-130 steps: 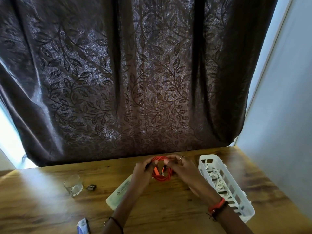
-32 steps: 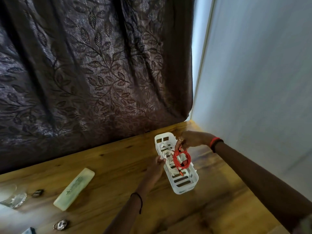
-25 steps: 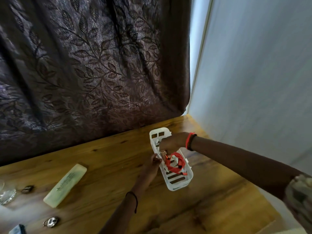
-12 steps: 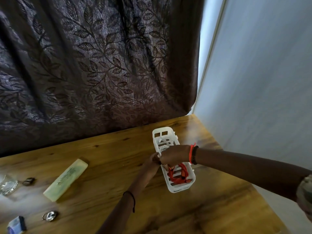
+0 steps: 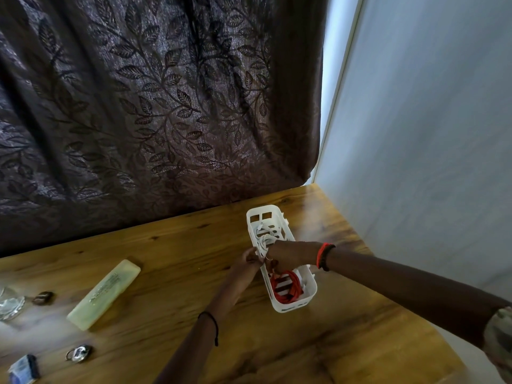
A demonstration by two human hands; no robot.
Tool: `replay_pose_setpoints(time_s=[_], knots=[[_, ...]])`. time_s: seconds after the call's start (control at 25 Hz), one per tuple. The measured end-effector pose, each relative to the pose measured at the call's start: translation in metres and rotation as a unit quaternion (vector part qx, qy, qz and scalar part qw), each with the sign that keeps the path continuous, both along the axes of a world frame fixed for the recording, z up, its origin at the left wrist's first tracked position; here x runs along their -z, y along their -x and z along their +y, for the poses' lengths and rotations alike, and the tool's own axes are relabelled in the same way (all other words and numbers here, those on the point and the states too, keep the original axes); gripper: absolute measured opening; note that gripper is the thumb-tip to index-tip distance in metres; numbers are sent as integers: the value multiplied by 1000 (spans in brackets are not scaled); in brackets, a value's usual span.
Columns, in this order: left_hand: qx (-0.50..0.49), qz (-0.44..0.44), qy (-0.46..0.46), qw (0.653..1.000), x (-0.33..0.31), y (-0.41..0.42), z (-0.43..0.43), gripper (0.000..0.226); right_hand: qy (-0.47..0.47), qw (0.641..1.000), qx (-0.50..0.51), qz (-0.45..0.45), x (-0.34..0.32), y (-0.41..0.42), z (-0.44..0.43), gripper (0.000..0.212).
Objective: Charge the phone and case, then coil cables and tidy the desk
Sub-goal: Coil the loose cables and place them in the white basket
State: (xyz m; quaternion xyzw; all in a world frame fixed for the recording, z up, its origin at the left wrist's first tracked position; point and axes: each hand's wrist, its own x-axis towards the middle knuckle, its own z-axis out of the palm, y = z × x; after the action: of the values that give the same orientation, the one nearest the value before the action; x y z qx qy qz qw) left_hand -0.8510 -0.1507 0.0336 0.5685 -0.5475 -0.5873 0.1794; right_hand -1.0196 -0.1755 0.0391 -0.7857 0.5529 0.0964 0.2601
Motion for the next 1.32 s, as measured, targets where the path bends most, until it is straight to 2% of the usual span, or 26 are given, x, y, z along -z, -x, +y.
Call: replay_pose_setpoints(time_s=[0.16,0.28,0.44,0.52,0.64,0.76,0.84,0.96,1.04,1.12,1.32], knots=[[-4,-3,2,1000,2,1,1,50,-22,1000,-8,-7,-3,-8,8,25],[-8,-3,1,1000,3,2,2,51,8,1000,3,-22,-9,-3,15,29],[-16,-9,-11,1000,8,1,3,54,68,988,87,-111,-20,10,18,23],[-29,3,-16,999,12,1,5,53,140,950,208,-188,-19,20,24,20],[-39,28,-13,999,15,5,15,46,228,838,414,-273,3,34,40,20],[-92,67,15,993,20,15,26,30,187,730,533,-385,34,38,59,15],[-133,84,29,987,22,20,30,24,122,686,564,-444,45,32,70,18],[-159,96,31,982,25,23,32,24,61,670,555,-489,46,19,85,24],[-157,120,17,980,26,24,31,23,45,648,547,-527,42,11,89,22],[-163,150,3,975,29,23,30,23,47,634,551,-540,39,7,89,19],[-157,185,-26,970,38,26,36,26,72,628,560,-535,32,3,98,14]])
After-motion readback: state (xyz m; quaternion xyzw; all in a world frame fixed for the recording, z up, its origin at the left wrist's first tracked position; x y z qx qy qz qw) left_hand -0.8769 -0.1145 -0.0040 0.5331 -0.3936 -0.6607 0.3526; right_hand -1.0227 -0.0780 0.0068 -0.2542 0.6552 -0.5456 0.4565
